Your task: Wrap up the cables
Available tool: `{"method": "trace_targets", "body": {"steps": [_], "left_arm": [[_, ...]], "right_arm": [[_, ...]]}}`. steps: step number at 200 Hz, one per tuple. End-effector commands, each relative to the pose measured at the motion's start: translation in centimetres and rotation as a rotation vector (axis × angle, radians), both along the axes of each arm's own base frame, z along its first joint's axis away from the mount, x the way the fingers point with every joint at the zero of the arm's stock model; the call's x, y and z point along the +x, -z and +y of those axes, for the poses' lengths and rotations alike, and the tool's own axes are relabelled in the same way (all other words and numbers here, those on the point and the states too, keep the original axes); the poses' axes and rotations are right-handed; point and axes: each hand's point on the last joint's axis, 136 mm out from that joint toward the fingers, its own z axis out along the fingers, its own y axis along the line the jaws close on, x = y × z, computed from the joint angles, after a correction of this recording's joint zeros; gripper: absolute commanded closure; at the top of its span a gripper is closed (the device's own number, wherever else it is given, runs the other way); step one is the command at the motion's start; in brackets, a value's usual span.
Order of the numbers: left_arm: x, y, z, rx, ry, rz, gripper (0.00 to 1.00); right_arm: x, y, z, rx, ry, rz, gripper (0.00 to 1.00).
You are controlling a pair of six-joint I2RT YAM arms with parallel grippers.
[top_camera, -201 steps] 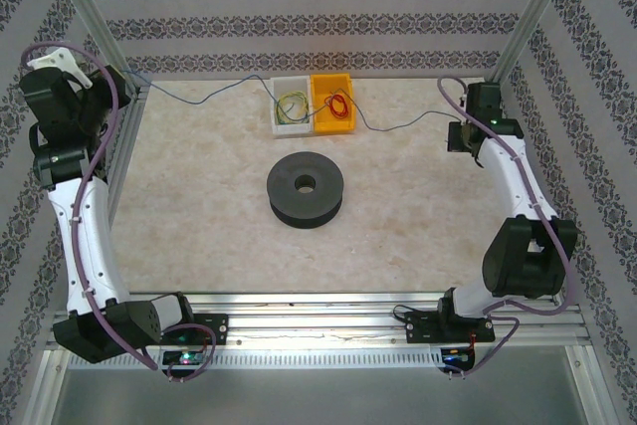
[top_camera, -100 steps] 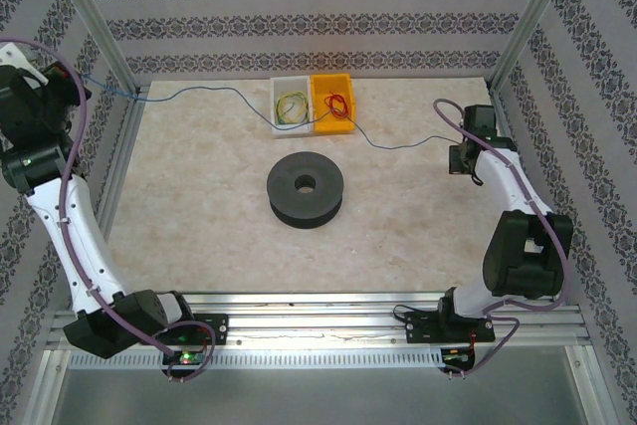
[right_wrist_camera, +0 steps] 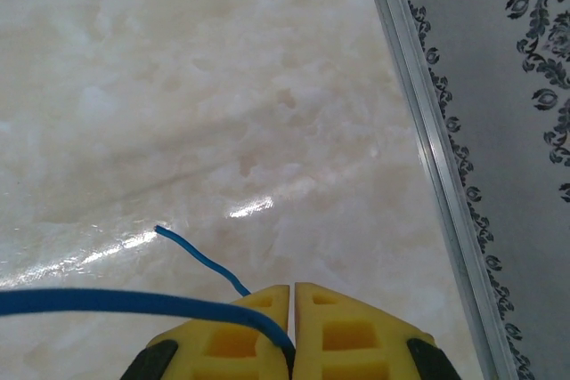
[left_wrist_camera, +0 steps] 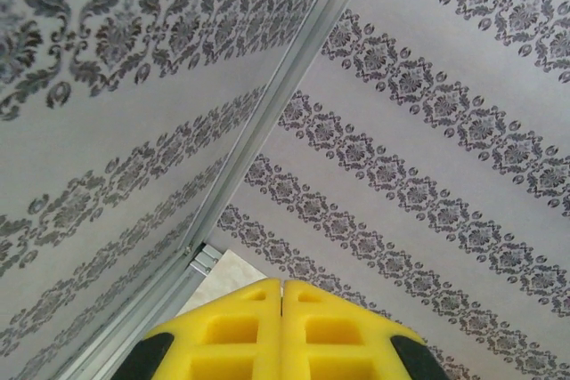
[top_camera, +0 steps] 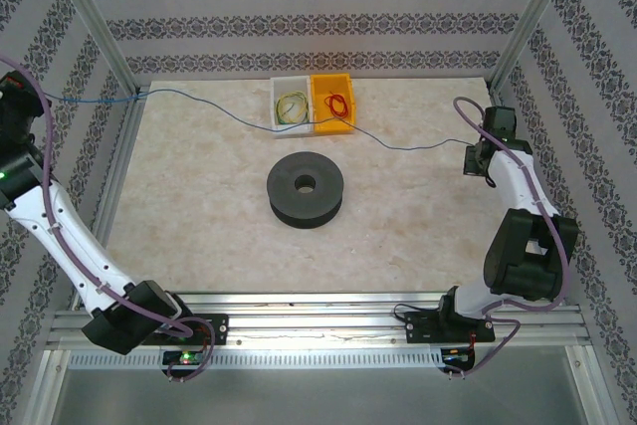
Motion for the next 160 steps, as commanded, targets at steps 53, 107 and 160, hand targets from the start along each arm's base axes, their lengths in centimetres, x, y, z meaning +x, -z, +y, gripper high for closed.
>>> {"method": "trace_targets", "body": {"steps": [53, 107, 160], "left_arm": [[-3.0, -2.9, 3.3, 0.002, -0.104, -0.074, 1.0], [-4.1, -3.6, 5.3, -0.003, -0.15, -0.08, 1.0], [-3.9, -4.6, 5.0, 0.005, -0.119, -0.096, 1.0]], "right_arm": [[-1.4, -0.4, -3.1, -0.019, 0.116, 0.001, 1.0], [-1.5, -0.1, -3.8, -0.016, 0.137, 0.009, 1.0], [-1.2, -0.9, -3.3, 0.025, 0.122, -0.029, 1.0]]}}
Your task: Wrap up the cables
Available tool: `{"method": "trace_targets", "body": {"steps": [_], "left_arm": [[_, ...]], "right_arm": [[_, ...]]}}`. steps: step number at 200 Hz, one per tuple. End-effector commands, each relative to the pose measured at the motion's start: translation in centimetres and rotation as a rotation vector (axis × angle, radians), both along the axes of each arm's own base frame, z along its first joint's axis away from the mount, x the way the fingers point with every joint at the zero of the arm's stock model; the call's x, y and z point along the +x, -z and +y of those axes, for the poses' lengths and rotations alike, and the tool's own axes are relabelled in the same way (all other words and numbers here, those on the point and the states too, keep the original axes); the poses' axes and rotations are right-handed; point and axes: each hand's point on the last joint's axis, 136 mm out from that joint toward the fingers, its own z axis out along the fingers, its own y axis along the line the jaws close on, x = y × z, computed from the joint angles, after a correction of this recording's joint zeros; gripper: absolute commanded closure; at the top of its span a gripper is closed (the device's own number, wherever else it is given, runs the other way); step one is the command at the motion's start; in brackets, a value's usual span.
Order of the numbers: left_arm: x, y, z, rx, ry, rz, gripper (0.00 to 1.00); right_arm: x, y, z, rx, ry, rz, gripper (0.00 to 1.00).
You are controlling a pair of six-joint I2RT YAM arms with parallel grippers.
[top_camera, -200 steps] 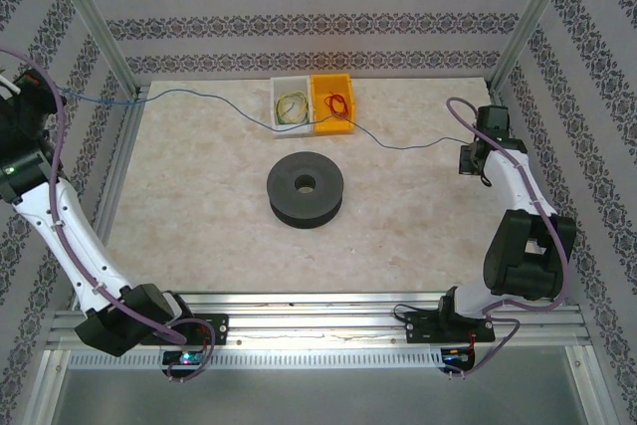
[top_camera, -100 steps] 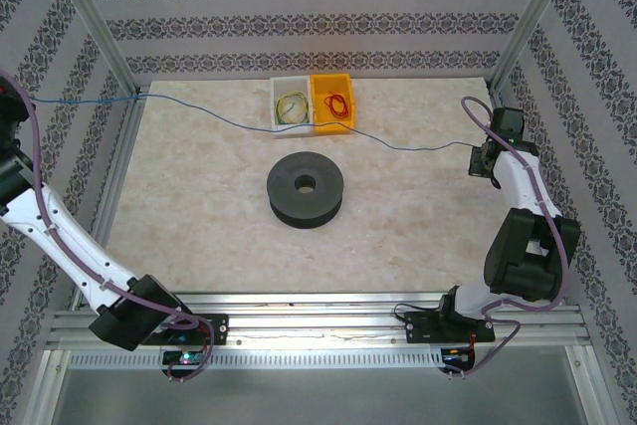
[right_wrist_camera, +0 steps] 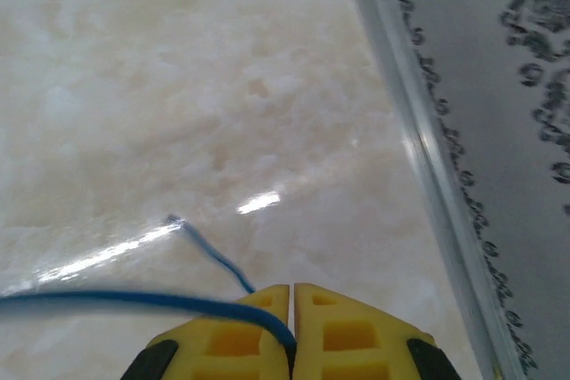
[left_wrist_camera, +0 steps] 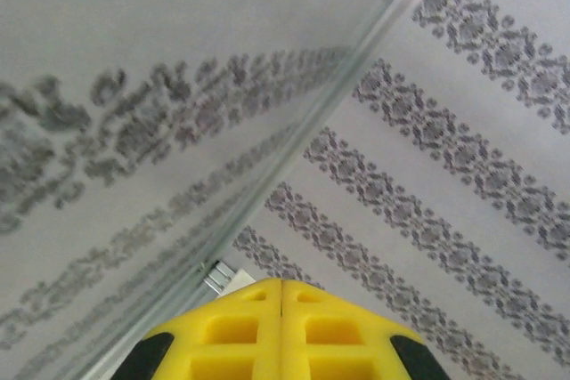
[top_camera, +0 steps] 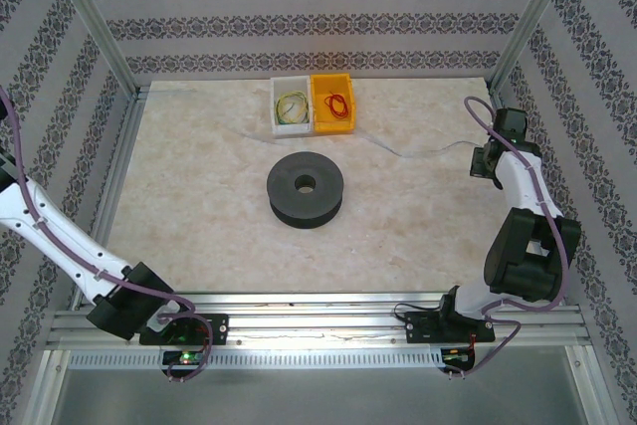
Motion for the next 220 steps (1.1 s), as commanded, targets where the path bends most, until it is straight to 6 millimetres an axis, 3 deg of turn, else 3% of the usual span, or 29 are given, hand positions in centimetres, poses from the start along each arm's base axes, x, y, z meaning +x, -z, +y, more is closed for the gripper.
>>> {"method": "trace_targets", "body": {"steps": [1, 21, 52, 90, 97, 120, 136, 178, 195, 220], "left_arm": [[-0.9, -2.5, 0.6, 0.053, -0.039, -0.059, 1.0], [0.4, -2.6, -1.6, 0.043, 0.052, -0.097, 1.0], [2.9, -1.1, -6.8, 0.079, 0.199, -0.043, 1.0], [5.6, 3.5, -13.4, 0.08, 0.404, 0.105, 1.0], [6.2, 4.6, -15.0, 0.069, 0.462, 0.138, 0.9], [8.1, 9.3, -19.5, 0.032, 0.61, 0.258, 0.44], [9.0, 12.6, -21.5, 0.008, 0.657, 0.318, 0.25], [10.3, 20.1, -26.0, -0.049, 0.777, 0.486, 0.13], [10.1, 23.5, -28.0, 0.032, 0.835, 0.646, 0.08], [9.2, 29.0, -29.2, 0.199, 0.882, 0.94, 0.0]], "right_arm": [[-0.3, -1.2, -1.4, -0.006, 0.066, -0.03, 1.0], [0.5, -2.4, 0.1, 0.033, 0.011, -0.085, 1.0], [1.8, -4.3, 2.5, 0.078, -0.07, -0.134, 1.0], [3.1, -6.9, 6.1, 0.106, -0.173, -0.196, 1.0], [3.2, -7.4, 6.5, 0.1, -0.182, -0.204, 1.0], [3.3, -8.1, 6.6, 0.088, -0.185, -0.206, 1.0], [3.2, -8.4, 6.7, 0.088, -0.187, -0.209, 1.0], [2.7, -8.1, 7.4, 0.11, -0.198, -0.212, 1.0], [2.8, -7.9, 7.6, 0.122, -0.205, -0.21, 1.0], [3.1, -7.8, 7.8, 0.134, -0.211, -0.215, 1.0]]}}
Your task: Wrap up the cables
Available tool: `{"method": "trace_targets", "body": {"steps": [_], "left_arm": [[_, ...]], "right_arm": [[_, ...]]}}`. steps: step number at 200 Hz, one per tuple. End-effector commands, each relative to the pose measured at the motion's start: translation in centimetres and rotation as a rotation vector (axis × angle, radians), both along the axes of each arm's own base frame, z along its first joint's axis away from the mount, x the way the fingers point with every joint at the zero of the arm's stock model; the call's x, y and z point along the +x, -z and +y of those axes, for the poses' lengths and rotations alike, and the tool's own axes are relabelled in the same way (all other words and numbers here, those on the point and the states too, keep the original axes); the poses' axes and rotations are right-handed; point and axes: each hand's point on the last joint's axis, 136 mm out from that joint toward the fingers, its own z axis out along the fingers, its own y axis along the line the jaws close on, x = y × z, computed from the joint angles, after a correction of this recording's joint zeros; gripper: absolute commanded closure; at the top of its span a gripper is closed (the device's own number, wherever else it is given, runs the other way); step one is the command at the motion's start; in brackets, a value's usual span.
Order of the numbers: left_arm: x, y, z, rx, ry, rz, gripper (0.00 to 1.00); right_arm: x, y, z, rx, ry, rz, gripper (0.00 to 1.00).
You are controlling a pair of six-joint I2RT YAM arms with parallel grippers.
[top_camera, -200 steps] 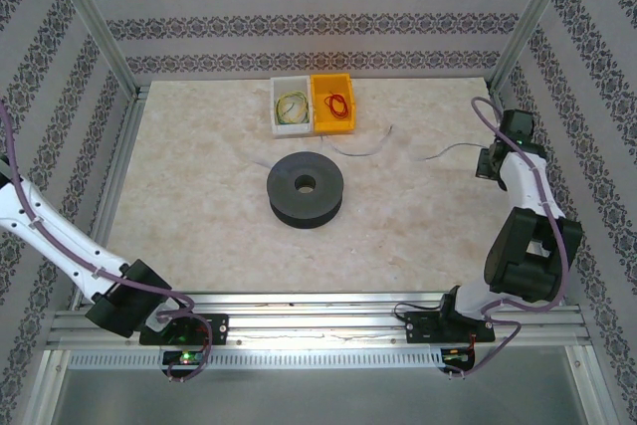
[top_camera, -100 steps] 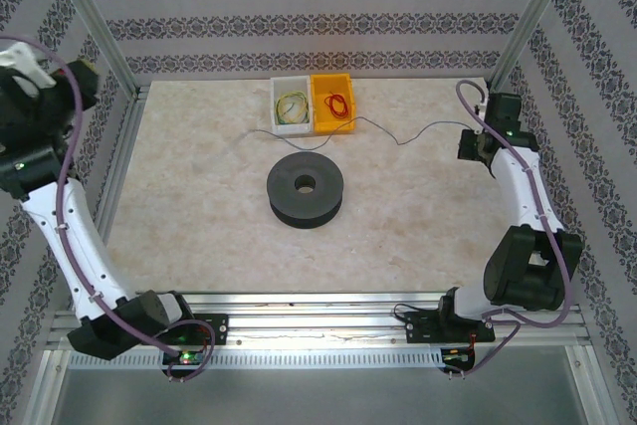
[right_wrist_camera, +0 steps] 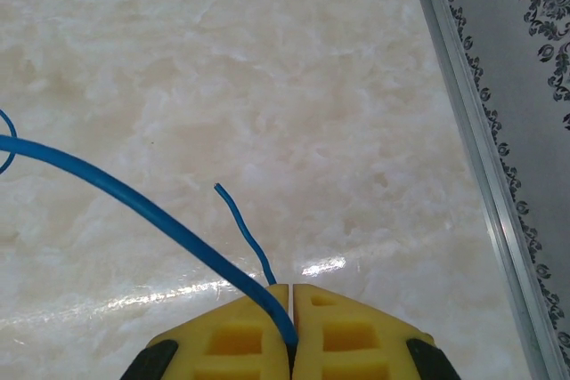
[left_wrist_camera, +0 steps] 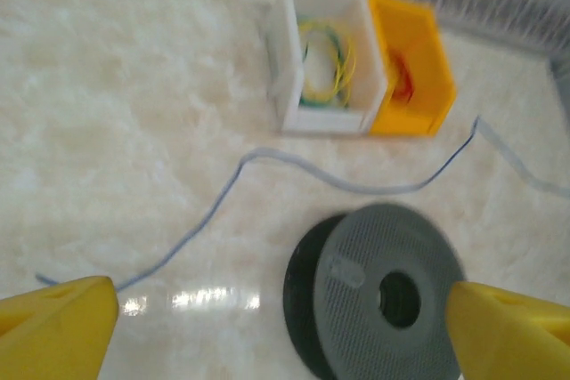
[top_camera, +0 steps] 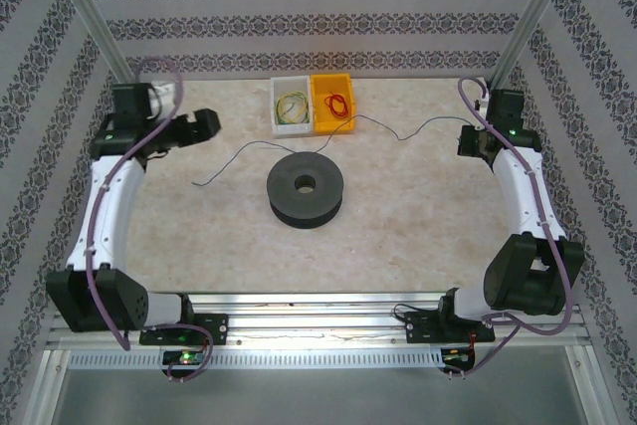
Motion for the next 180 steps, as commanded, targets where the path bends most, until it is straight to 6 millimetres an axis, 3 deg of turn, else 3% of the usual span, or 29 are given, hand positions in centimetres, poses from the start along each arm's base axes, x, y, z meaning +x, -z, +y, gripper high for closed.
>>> {"method": "trace_targets", "body": {"steps": [1, 24, 49, 131, 180], "left_arm": [[-1.9, 4.9, -0.1, 0.258, 0.113, 0.194, 0.0], [-2.7, 8.9, 1.1, 0.393, 0.149, 0.342, 0.0], [-2.4, 11.7, 2.7, 0.494, 0.155, 0.406, 0.0], [1.8, 19.2, 2.4, 0.589, 0.3, 0.478, 0.12], [4.3, 22.5, 4.5, 0.706, 0.261, 0.54, 0.28]], "right_arm": [[-0.1, -0.2, 0.8, 0.033, -0.012, -0.011, 1.0], [0.3, -0.3, 1.1, 0.049, -0.024, -0.019, 1.0], [0.5, -0.3, 1.4, 0.065, -0.035, -0.022, 1.0], [0.9, 0.4, 1.9, 0.096, -0.045, -0.016, 1.0], [1.2, -0.1, 2.1, 0.1, -0.054, -0.021, 1.0]]}}
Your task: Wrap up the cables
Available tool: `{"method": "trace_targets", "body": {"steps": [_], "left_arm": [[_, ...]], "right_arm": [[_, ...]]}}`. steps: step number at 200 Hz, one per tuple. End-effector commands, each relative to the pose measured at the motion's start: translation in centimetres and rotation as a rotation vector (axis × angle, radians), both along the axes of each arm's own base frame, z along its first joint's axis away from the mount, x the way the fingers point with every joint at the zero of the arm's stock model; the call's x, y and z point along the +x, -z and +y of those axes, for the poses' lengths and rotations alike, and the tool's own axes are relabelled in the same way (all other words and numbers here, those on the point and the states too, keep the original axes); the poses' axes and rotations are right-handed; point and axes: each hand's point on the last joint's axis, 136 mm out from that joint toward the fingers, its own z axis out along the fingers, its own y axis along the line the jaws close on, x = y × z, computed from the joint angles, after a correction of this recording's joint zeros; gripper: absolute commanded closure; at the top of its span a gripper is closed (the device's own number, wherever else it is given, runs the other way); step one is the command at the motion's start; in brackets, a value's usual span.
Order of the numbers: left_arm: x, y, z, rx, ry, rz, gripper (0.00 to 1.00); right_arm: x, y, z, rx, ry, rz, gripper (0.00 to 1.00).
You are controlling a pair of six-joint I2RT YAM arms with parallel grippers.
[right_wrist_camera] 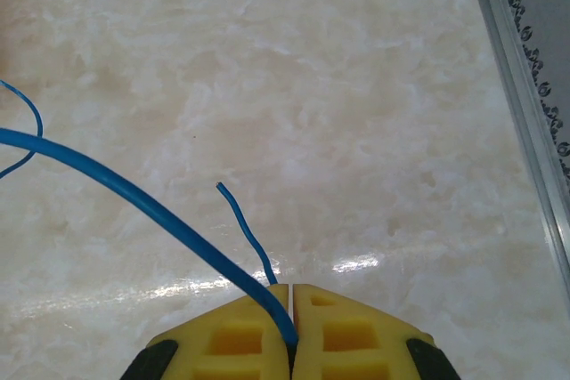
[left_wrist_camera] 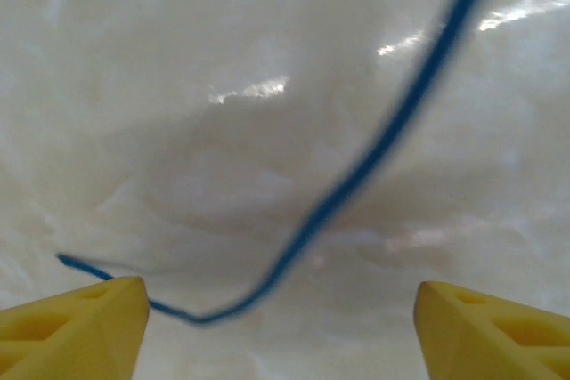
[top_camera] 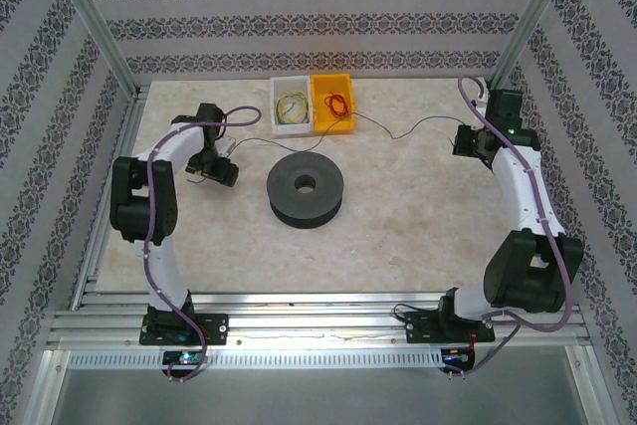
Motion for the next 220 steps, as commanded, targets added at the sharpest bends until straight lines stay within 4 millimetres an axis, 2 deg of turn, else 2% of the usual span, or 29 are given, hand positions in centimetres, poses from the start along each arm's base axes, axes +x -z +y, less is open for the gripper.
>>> {"method": "trace_targets", "body": {"steps": [1, 19, 26, 30, 37, 41, 76, 102, 121, 153, 187, 220], "left_arm": [[2.2, -0.2, 1.2, 0.099, 0.022, -0.045, 0.29], [2.9, -0.2, 1.4, 0.112, 0.021, -0.054, 0.34], [3.1, -0.3, 1.3, 0.107, 0.024, -0.061, 0.39], [3.1, -0.4, 1.3, 0.104, 0.025, -0.062, 0.46], [3.2, -0.5, 1.3, 0.105, 0.024, -0.067, 0.64], [3.2, -0.6, 1.3, 0.106, 0.026, -0.067, 0.7], [2.3, -1.2, 1.7, 0.116, 0.031, -0.053, 1.0], [1.7, -3.5, 3.3, 0.128, -0.023, -0.071, 1.0], [2.0, -7.5, 5.8, 0.133, -0.11, -0.143, 1.0], [1.8, -16.9, 11.4, 0.112, -0.278, -0.333, 1.0], [-0.8, -25.9, 17.3, 0.103, -0.466, -0.522, 1.0], [-4.0, -31.7, 21.7, 0.101, -0.612, -0.657, 1.0]], "right_arm": [[0.8, -0.7, 0.6, 0.018, -0.013, -0.022, 1.0], [0.8, -0.9, 0.6, 0.014, -0.015, -0.026, 1.0], [0.8, -1.0, 0.6, 0.014, -0.017, -0.027, 1.0], [0.8, -1.0, 0.6, 0.013, -0.017, -0.027, 1.0], [0.9, -1.1, 0.6, 0.013, -0.018, -0.029, 1.0], [0.8, -1.0, 0.6, 0.013, -0.018, -0.028, 1.0], [0.9, -0.9, 0.4, 0.013, -0.014, -0.026, 1.0], [0.9, -0.7, -0.3, -0.002, 0.0, -0.017, 1.0], [0.9, -0.1, -1.5, -0.021, 0.023, 0.002, 1.0], [1.0, 1.6, -3.9, -0.065, 0.074, 0.05, 1.0], [0.8, 3.5, -6.7, -0.095, 0.143, 0.099, 1.0], [0.5, 5.4, -9.3, -0.137, 0.2, 0.166, 1.0]]}}
